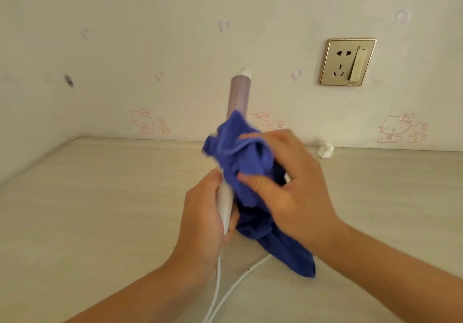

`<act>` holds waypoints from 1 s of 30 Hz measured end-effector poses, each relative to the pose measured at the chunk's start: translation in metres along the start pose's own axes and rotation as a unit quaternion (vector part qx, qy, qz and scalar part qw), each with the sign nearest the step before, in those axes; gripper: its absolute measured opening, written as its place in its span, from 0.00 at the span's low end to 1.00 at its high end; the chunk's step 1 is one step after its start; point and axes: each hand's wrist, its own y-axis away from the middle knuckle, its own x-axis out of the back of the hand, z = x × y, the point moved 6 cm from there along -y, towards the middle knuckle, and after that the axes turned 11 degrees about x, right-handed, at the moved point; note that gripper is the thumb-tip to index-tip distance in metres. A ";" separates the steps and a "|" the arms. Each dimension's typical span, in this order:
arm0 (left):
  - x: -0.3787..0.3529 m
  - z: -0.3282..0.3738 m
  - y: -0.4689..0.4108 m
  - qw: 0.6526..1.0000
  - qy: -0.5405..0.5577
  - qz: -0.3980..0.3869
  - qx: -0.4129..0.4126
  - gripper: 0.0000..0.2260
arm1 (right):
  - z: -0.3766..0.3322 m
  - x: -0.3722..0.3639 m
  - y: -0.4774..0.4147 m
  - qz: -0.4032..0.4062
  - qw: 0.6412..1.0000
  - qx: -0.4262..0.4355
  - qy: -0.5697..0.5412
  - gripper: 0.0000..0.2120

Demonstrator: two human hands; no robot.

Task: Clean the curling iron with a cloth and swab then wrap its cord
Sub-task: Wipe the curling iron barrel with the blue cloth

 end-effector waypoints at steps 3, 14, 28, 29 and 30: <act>-0.004 0.001 0.000 0.999 -0.044 0.003 0.000 0.20 | 0.003 0.010 -0.003 0.040 0.999 -0.022 0.003 0.18; -0.002 -0.002 -0.001 0.997 -0.079 0.025 0.011 0.31 | 0.000 0.004 0.001 0.027 0.999 -0.017 0.013 0.17; 0.003 0.004 0.006 0.995 -0.089 0.041 -0.030 0.33 | 0.009 0.006 0.000 0.010 0.996 -0.034 0.080 0.16; 0.003 0.004 0.007 0.995 -0.087 0.042 -0.035 0.34 | 0.012 0.010 -0.001 0.019 0.996 -0.044 0.074 0.15; 0.002 0.005 0.008 0.995 -0.081 0.045 -0.041 0.33 | 0.012 0.011 -0.001 0.017 0.997 -0.046 0.058 0.15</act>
